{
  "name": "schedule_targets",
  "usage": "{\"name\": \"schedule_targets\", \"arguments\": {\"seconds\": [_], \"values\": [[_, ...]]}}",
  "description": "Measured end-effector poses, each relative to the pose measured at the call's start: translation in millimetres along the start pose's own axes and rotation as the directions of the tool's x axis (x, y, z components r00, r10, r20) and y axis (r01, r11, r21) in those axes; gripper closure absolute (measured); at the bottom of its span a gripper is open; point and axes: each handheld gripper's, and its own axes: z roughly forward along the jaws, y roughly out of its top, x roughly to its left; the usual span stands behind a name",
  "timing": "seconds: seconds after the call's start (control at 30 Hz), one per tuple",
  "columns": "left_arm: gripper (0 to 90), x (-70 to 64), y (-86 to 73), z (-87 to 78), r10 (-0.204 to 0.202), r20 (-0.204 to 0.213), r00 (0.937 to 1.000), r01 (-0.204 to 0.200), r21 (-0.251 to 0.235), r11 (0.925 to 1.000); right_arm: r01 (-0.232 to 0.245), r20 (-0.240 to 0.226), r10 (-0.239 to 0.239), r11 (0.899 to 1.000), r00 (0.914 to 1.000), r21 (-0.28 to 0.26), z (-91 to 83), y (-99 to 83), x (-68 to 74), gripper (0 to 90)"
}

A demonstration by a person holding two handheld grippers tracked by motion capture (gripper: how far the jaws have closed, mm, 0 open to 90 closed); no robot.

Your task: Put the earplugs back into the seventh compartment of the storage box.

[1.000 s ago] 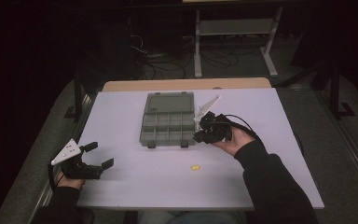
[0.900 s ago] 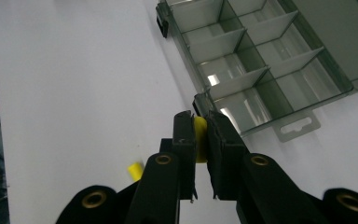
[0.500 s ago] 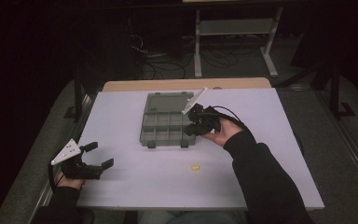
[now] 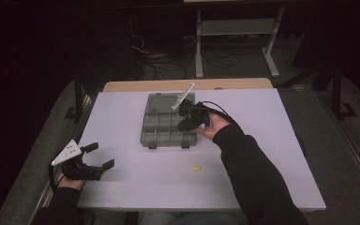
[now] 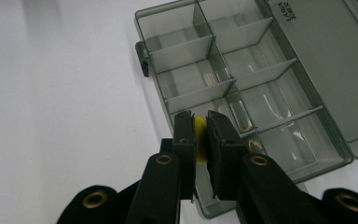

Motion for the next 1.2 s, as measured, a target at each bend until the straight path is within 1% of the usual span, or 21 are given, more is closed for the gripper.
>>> {"name": "schedule_targets", "arguments": {"seconds": [0.17,0.27,0.33,0.37,0.43,0.53,0.6,0.77,0.87,0.93,1.0,1.03,1.07,1.1,1.13,1.2], "values": [[0.0,0.0,-0.1,0.2,-0.001,0.001,1.0000,0.001,0.001,1.0000,-0.010,0.000,0.010,1.000,1.0000,0.001,7.2,2.6,-3.4,81.1],[0.0,0.0,0.0,0.3,0.000,0.002,1.0000,0.000,0.002,1.0000,-0.019,-0.004,0.019,1.000,0.9998,0.012,16.5,3.4,-8.2,81.1],[0.0,-0.1,0.0,0.4,0.001,0.002,1.0000,-0.001,0.002,1.0000,-0.023,-0.007,0.023,1.000,0.9997,0.013,19.0,3.3,-9.8,81.1],[0.0,0.0,0.0,0.4,0.000,0.001,1.0000,0.000,0.002,1.0000,-0.030,-0.011,0.030,0.999,0.9995,0.016,23.8,2.9,-12.3,81.0],[0.0,0.1,0.0,0.5,0.000,0.002,1.0000,0.000,0.002,1.0000,-0.029,-0.007,0.029,0.999,0.9996,0.019,26.1,2.8,-13.3,81.0],[0.0,-0.1,0.0,0.8,0.001,0.003,1.0000,-0.001,0.003,1.0000,-0.034,-0.009,0.034,0.999,0.9994,0.005,32.2,2.4,-16.0,81.0],[0.0,0.1,0.0,1.2,0.001,0.003,1.0000,-0.001,0.005,1.0000,-0.034,-0.015,0.034,0.999,0.9993,0.011,38.0,2.1,-17.8,81.0],[0.0,-0.2,0.0,1.6,0.001,0.003,1.0000,-0.001,0.006,1.0000,-0.041,-0.034,0.042,0.999,0.9986,0.023,50.1,2.4,-19.0,80.6],[0.0,-0.3,0.0,1.4,0.002,0.004,1.0000,-0.002,0.006,1.0000,-0.031,-0.041,0.032,0.999,0.9986,0.033,57.4,2.9,-17.3,80.1],[0.0,-0.3,0.0,1.4,0.002,0.005,1.0000,-0.002,0.006,1.0000,-0.031,-0.043,0.033,0.999,0.9986,0.035,58.5,2.9,-17.1,79.8],[0.0,-0.3,0.0,1.4,0.002,0.005,1.0000,-0.002,0.006,1.0000,-0.030,-0.042,0.032,0.999,0.9986,0.040,61.1,2.8,-17.0,77.9],[0.0,-0.3,0.0,1.4,0.001,0.005,1.0000,-0.001,0.005,1.0000,-0.033,-0.036,0.035,0.999,0.9988,0.039,61.5,2.8,-16.6,75.4],[0.0,-0.3,0.0,1.4,0.001,0.005,1.0000,-0.001,0.005,1.0000,-0.036,-0.021,0.037,0.999,0.9991,0.041,61.6,3.0,-16.0,72.7],[0.0,-0.3,0.1,1.4,0.002,0.006,1.0000,-0.002,0.006,1.0000,-0.038,-0.007,0.038,0.999,0.9993,0.037,61.2,2.9,-15.2,68.2],[0.0,-0.4,0.1,1.4,0.002,0.006,1.0000,-0.002,0.006,1.0000,-0.038,-0.007,0.038,0.999,0.9993,0.037,61.2,2.9,-15.2,68.2],[0.0,-0.4,0.1,1.4,0.002,0.006,1.0000,-0.002,0.005,1.0000,-0.041,-0.002,0.041,0.999,0.9992,0.033,59.4,3.1,-14.8,64.5]]}}
